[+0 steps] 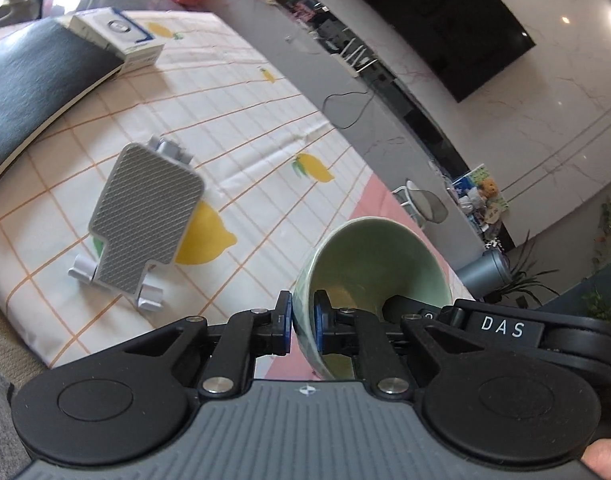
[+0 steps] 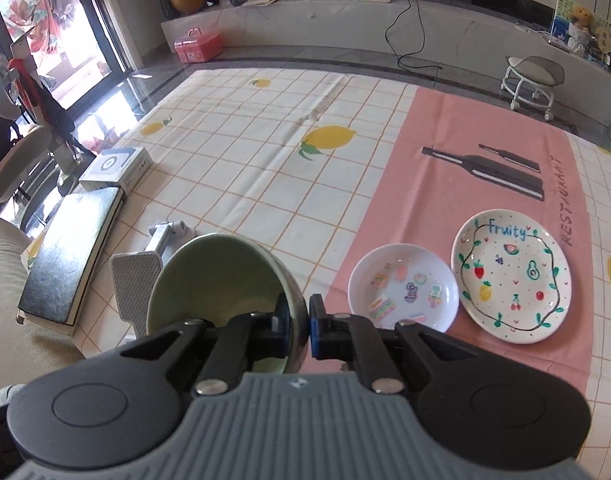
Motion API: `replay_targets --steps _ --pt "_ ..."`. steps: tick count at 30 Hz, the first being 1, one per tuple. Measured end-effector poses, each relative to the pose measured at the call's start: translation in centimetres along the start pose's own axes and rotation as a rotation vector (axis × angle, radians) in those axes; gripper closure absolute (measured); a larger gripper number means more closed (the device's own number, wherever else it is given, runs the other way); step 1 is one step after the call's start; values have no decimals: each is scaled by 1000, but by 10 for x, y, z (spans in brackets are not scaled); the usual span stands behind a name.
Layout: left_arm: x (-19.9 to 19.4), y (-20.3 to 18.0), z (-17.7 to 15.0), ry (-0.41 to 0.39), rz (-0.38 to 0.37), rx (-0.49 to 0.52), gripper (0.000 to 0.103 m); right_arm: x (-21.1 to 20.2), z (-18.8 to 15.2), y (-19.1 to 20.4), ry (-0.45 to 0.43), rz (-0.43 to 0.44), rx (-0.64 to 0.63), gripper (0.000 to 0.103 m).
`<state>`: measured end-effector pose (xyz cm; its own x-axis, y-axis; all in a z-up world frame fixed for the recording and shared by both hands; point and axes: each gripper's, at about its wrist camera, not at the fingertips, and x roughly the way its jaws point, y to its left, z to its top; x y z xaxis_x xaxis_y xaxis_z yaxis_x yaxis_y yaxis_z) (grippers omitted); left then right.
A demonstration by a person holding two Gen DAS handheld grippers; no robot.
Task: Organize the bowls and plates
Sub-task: 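Lift the green bowl with both tools and carry it over the steel bowls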
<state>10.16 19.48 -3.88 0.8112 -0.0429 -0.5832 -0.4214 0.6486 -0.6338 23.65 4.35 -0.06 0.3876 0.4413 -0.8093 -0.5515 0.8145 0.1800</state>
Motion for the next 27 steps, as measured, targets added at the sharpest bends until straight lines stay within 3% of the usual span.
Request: replay_targets --steps 4,19,27 --pt "-11 -14 -3 -43 -74 70 91 -27 -2 -10 -52 2 36 96" --pt "-21 -39 -19 23 -345 228 89 -97 -40 -38 -187 -33 80 94" --pt "-27 -52 -39 86 -375 344 88 -114 -76 -65 -196 8 221 94"
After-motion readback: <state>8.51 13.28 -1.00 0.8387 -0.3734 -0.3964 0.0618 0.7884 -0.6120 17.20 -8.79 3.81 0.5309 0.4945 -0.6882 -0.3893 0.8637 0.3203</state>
